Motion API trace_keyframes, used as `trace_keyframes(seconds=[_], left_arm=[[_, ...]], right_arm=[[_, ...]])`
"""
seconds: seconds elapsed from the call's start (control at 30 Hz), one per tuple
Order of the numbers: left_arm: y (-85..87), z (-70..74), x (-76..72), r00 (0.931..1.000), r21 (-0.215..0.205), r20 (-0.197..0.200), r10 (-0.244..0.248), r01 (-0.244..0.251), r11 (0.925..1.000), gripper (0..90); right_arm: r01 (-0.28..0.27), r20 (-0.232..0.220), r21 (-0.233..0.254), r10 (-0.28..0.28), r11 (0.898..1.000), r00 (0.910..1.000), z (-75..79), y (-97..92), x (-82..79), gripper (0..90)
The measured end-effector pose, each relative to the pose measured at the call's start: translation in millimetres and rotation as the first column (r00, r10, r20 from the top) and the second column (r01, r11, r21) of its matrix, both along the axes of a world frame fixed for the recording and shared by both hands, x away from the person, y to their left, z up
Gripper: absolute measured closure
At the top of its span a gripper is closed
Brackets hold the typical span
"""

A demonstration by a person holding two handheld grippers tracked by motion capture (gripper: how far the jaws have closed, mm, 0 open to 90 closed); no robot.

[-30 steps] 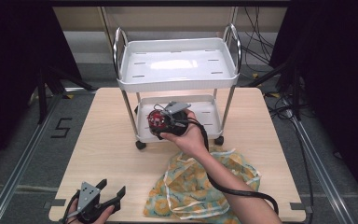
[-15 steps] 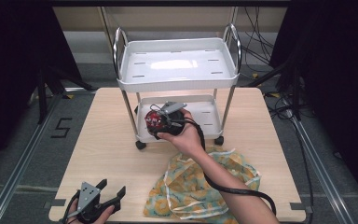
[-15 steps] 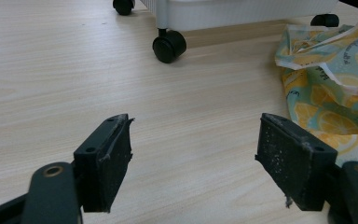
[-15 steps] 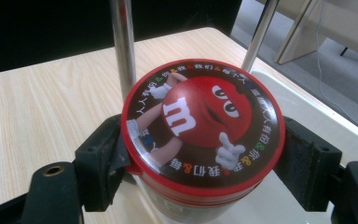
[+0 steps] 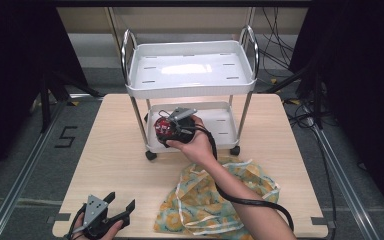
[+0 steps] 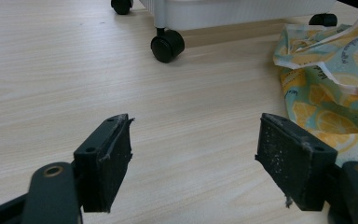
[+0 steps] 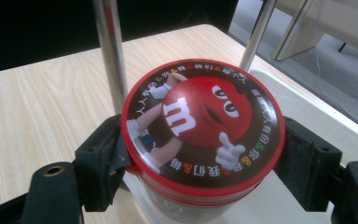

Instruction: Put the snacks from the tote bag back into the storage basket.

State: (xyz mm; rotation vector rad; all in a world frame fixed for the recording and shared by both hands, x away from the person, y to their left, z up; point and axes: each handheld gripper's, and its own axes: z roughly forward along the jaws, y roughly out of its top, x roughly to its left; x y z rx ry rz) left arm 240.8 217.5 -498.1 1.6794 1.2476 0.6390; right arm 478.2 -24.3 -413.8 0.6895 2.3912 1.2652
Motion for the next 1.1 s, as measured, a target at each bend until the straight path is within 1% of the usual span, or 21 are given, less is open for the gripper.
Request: trace_keyframes(seconds=[0.03,0.07,0.1,0.13,0.17,0.2,0.23,0.27,0.3,0.33,0.37,0.47,0.53,0.6,0.73,0.8,0.87,0.97,1.0,1.03,1.1], left_arm=[[0.1,0.0,-0.1,1.0000,-0.001,-0.002,-0.001,0.001,1.0000,25.7],[0.1,0.1,-0.2,1.0000,0.001,-0.002,0.000,0.000,1.0000,25.7],[0.1,0.1,-0.2,1.0000,0.001,-0.002,0.000,0.000,1.0000,25.7],[0.0,0.1,-0.1,1.0000,-0.004,0.001,0.004,-0.004,1.0000,25.7],[0.0,-0.1,0.1,1.0000,-0.006,0.000,0.004,-0.004,1.0000,25.7],[0.0,-0.1,0.1,1.0000,-0.006,0.000,0.004,-0.004,1.0000,25.7],[-0.1,-0.1,0.1,1.0000,-0.006,0.002,0.005,-0.005,1.0000,25.7],[-0.2,-0.1,0.0,1.0000,-0.006,0.000,0.004,-0.004,1.0000,25.7],[0.1,0.1,-0.2,1.0000,-0.001,-0.001,0.002,-0.002,1.0000,25.7],[-0.1,0.2,-0.3,1.0000,-0.002,-0.001,0.003,-0.003,1.0000,25.7],[0.0,0.2,-0.3,1.0000,-0.002,0.000,0.003,-0.003,1.0000,25.7],[0.3,-0.1,0.1,1.0000,-0.007,0.001,0.000,0.000,1.0000,25.7],[0.3,0.1,0.0,1.0000,-0.009,0.002,0.003,-0.003,1.0000,25.7],[0.4,0.0,0.1,1.0000,-0.010,0.003,0.003,-0.003,0.9999,25.7],[0.4,0.2,-0.1,1.0000,-0.005,0.003,0.003,-0.003,1.0000,25.7],[0.2,0.4,-0.3,1.0000,-0.002,0.003,0.006,-0.006,1.0000,25.7],[0.3,0.4,-0.4,1.0000,-0.001,0.002,0.006,-0.006,1.0000,25.7],[0.3,0.4,-0.3,1.0000,0.001,0.002,0.006,-0.006,1.0000,25.7],[0.3,0.4,-0.4,1.0000,0.001,0.002,0.003,-0.003,1.0000,25.7],[0.2,0.3,-0.4,1.0000,0.002,0.002,0.004,-0.004,1.0000,25.7],[-0.1,0.2,-0.3,1.0000,-0.001,0.002,0.004,-0.004,1.0000,25.6]], right_arm=[[0.011,0.008,-0.005,-0.011,1.000,0.9999,-1.0,-0.3,1.3,26.0],[0.016,-0.019,0.016,-0.016,1.000,0.9997,-0.9,0.3,-0.2,26.1],[0.016,-0.019,0.016,-0.016,1.000,0.9997,-0.9,0.3,-0.2,26.1],[-0.003,-0.019,0.012,0.003,1.000,0.9998,-2.4,0.7,1.9,26.1],[0.006,-0.018,0.008,-0.006,1.000,0.9998,-2.7,0.7,1.8,26.0],[-0.003,-0.029,0.004,0.003,1.000,0.9996,-3.0,0.7,2.1,26.1],[0.008,-0.013,-0.016,-0.008,1.000,0.9999,-4.3,1.0,3.3,26.0],[0.005,-0.017,0.014,-0.005,1.000,0.9998,-6.3,3.0,3.3,26.0],[0.004,-0.017,0.013,-0.003,1.000,0.9998,-7.0,3.4,3.7,26.0],[0.016,0.014,-0.004,-0.016,1.000,0.9998,-8.9,4.0,5.5,26.0],[0.010,0.017,-0.004,-0.010,1.000,0.9998,-9.3,4.7,6.0,26.1],[0.018,0.017,-0.011,-0.018,1.000,0.9997,-11.3,6.3,6.9,26.0],[0.024,0.010,-0.009,-0.024,1.000,0.9997,-12.6,7.9,6.4,26.1],[0.017,0.006,-0.006,-0.017,1.000,0.9998,-12.8,8.6,6.3,26.0],[0.015,0.016,-0.016,-0.015,1.000,0.9998,-15.0,11.8,7.4,26.1],[0.010,0.007,-0.013,-0.010,1.000,0.9999,-15.9,13.3,7.1,26.0],[0.012,0.015,-0.031,-0.012,0.999,0.9998,-18.7,15.8,7.8,26.0],[0.008,0.002,-0.030,-0.008,1.000,1.0000,-19.9,17.3,7.5,26.0],[0.005,-0.011,-0.025,-0.005,1.000,0.9999,-19.7,17.4,7.2,26.0],[0.011,0.008,-0.033,-0.011,0.999,0.9999,-21.1,18.0,8.7,26.0],[0.008,0.005,-0.031,-0.008,0.999,1.0000,-21.6,18.2,9.4,26.0]])
